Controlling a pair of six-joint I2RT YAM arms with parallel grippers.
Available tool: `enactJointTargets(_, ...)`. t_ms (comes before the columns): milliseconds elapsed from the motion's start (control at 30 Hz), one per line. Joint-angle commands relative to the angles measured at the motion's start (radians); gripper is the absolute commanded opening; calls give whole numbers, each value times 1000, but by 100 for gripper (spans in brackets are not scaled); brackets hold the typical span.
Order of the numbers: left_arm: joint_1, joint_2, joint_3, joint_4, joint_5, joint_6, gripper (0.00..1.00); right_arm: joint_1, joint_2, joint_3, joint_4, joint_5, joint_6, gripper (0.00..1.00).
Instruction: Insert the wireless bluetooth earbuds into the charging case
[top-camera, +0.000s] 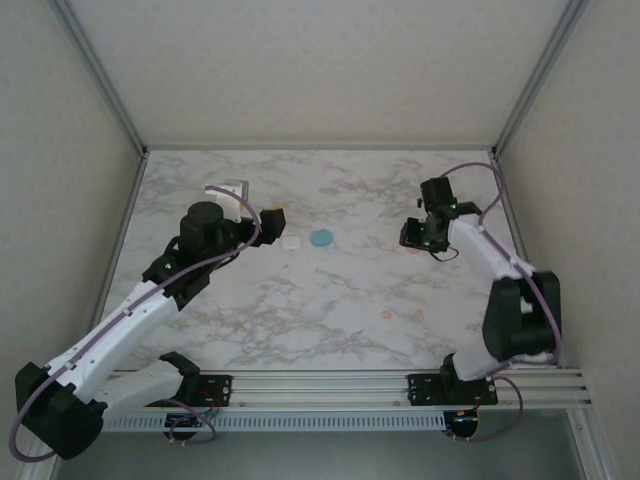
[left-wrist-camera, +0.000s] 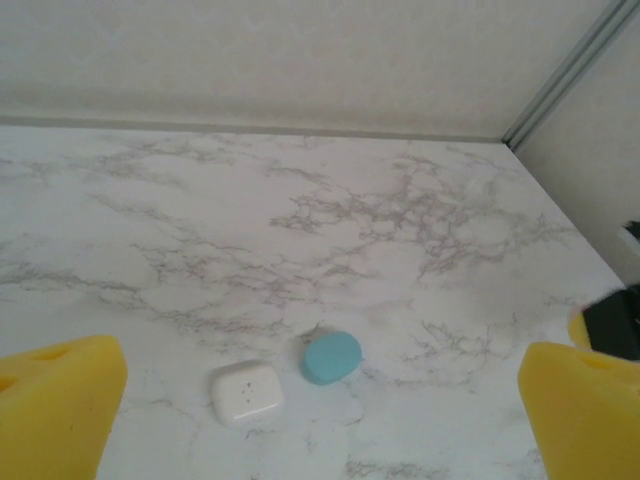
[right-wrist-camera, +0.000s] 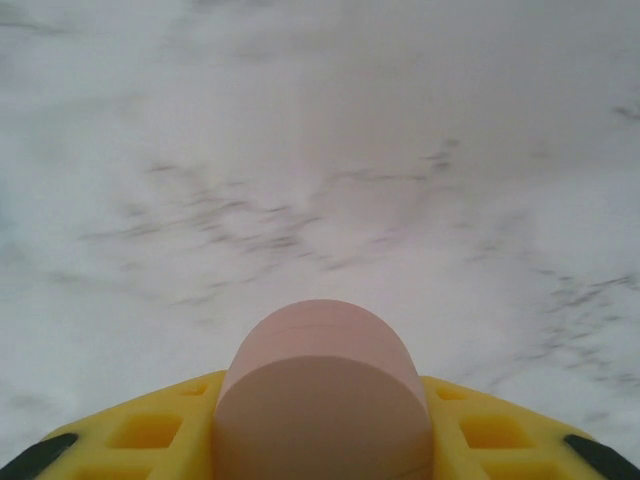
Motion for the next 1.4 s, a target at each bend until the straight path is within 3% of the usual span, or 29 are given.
enactJointTargets(0,19,25,64,31,22,-73,100,61,-135,-84,68,-13,91,34)
enactJointTargets(300,37,101,129,-29,100,-128,100,234,-309,-139,34,48,83,34)
enactJointTargets(700,50,145,192,-126,275,-140,96,365,-319,-127,63,101,64,32)
enactJointTargets(833,51,184,232,-187,332,-151,91,369,-302,-116,108,76,-41,31)
enactJointTargets(1000,50,177,194,-127,351,-213,85,389,-291,-97,238,-5,-246,30)
enactJointTargets(1200,49,158,186,-95,442,-242,83,419,-287,-104,370,-113,-522,29)
enactJointTargets(1367,35,182,183,-68,525,-248,83,445,-288,-95,405,-153,-647,29)
